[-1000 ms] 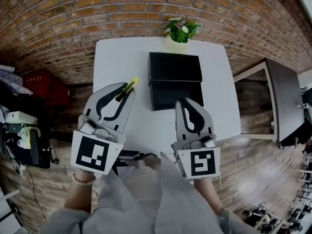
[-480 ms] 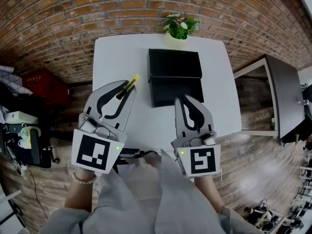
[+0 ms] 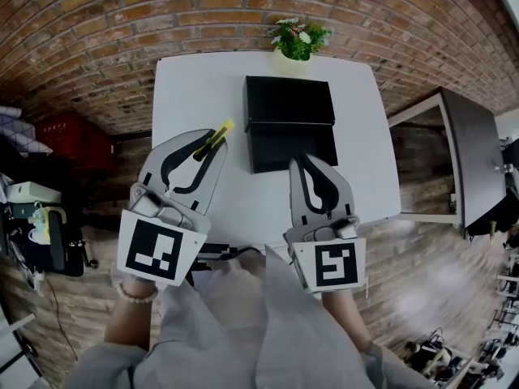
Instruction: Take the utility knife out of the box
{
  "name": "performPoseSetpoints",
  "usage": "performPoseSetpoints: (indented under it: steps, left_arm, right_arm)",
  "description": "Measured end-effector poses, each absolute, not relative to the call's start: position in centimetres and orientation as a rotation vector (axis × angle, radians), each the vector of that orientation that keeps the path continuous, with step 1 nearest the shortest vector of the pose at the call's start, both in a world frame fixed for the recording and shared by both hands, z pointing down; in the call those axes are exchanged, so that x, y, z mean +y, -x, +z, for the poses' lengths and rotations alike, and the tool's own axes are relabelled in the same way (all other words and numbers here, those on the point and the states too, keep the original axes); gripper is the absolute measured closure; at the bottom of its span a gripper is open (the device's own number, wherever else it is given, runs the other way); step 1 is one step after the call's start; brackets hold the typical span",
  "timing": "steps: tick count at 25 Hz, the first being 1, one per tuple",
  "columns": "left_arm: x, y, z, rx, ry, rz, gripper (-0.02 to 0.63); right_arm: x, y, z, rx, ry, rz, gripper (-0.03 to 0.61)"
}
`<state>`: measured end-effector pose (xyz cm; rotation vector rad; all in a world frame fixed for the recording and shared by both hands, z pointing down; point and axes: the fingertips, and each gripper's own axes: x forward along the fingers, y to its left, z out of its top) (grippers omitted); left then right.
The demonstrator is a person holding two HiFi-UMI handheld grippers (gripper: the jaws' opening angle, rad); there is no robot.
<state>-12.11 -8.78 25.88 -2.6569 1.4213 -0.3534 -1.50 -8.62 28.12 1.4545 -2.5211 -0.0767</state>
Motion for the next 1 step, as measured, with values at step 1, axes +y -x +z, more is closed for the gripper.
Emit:
performPoseSetpoints:
  steps: [1]
  left_arm:
    - [-8.77, 12.01, 25.85, 1.417, 2.656, -0.353, 0.548]
  right_arm:
    - [-8.61, 1.44, 28.11, -2.520, -1.455, -0.077, 0.525]
